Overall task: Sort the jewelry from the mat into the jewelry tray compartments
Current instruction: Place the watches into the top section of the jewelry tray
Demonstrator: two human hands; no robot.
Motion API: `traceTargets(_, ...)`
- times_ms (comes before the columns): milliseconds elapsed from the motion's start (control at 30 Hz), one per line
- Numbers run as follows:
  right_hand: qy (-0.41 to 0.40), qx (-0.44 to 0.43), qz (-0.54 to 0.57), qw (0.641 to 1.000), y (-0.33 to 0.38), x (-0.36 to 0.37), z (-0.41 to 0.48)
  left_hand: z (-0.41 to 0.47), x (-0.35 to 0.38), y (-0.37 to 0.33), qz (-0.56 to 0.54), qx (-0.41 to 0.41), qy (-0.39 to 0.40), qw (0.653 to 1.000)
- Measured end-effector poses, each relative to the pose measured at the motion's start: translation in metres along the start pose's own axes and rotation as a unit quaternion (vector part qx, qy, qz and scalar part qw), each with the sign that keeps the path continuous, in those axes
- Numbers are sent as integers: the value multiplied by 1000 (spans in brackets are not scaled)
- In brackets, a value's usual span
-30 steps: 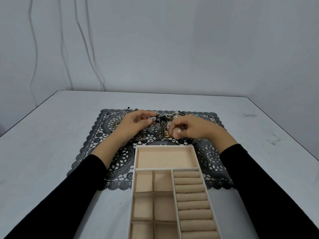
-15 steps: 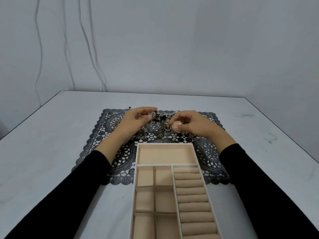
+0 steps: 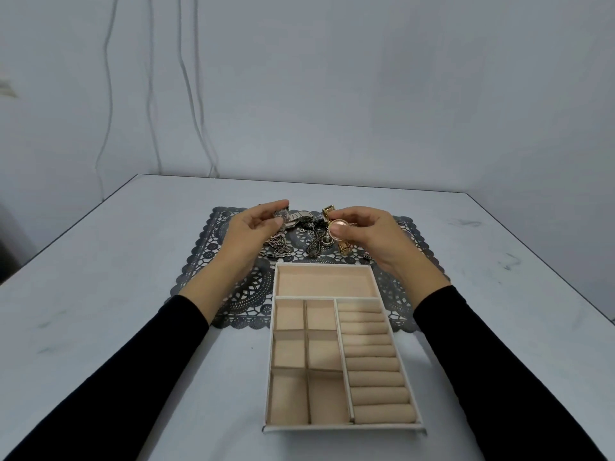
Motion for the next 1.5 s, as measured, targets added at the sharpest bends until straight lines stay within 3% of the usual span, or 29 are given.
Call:
traceTargets(433, 14, 67, 150, 986, 4, 51, -32, -48, -14, 0, -30, 40, -23, 999)
traceTargets(1133, 19, 119, 99, 988, -16, 83, -26, -53, -16, 2, -35, 29, -42, 998)
traceTargets(1500, 38, 94, 29, 994, -19, 81, -27, -55, -15, 1, -27, 27, -37, 999)
Point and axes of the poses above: each hand's wrist, its own z-axis towards the middle knuckle, its own x-axis out of the palm, y = z × x, the point moved 3 cm from there along z, towards the middle knuckle, and after that the axes turned 10 degrees about y, right-handed, at the moved point
